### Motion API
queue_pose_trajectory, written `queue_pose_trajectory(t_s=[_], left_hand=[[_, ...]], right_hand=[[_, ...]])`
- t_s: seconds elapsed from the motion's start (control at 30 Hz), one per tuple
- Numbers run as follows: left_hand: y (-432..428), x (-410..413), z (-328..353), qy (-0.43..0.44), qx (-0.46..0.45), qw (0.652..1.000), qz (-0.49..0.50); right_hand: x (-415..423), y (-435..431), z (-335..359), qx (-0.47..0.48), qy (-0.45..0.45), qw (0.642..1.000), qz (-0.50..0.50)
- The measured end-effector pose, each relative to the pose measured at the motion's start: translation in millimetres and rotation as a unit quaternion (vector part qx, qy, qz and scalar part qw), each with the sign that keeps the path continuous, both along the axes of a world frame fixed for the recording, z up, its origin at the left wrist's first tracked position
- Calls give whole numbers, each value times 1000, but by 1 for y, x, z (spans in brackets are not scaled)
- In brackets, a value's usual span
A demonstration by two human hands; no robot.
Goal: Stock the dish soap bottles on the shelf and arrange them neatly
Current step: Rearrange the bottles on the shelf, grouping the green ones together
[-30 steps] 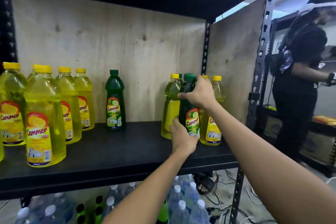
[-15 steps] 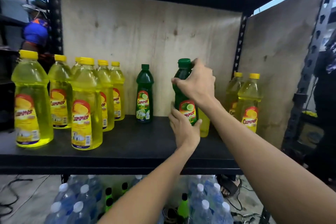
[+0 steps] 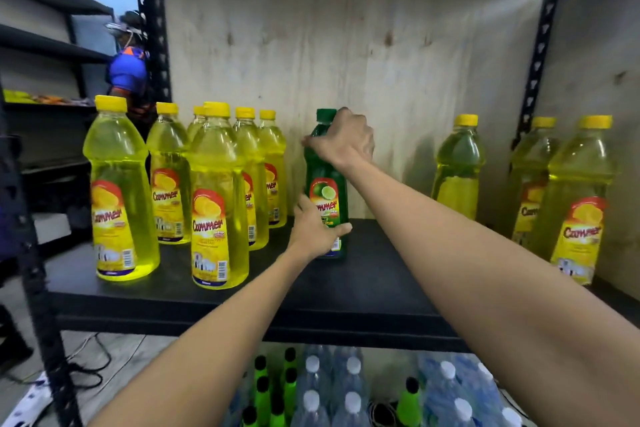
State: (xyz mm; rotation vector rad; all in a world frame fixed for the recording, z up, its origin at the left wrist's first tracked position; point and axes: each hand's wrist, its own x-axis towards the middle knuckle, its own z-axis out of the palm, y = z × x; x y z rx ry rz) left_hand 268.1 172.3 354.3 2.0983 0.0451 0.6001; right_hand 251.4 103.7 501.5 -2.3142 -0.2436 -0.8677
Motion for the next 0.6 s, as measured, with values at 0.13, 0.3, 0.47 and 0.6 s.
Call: queue_pose_trajectory(t_s=[0.13, 0.3, 0.47, 0.6], left_hand=[[13, 13, 0, 18, 2, 1000, -16], [20, 18, -2, 29, 25, 999, -26], [17, 14, -7, 18, 42, 999, -1], [6, -12, 3, 42, 51, 997, 40]], right_hand=[[9, 4, 0, -6, 11, 1000, -5], [11, 6, -4, 0, 13, 1000, -21], [5, 0, -7, 15, 49, 999, -1], [-8, -38, -5, 57, 120, 989, 69]])
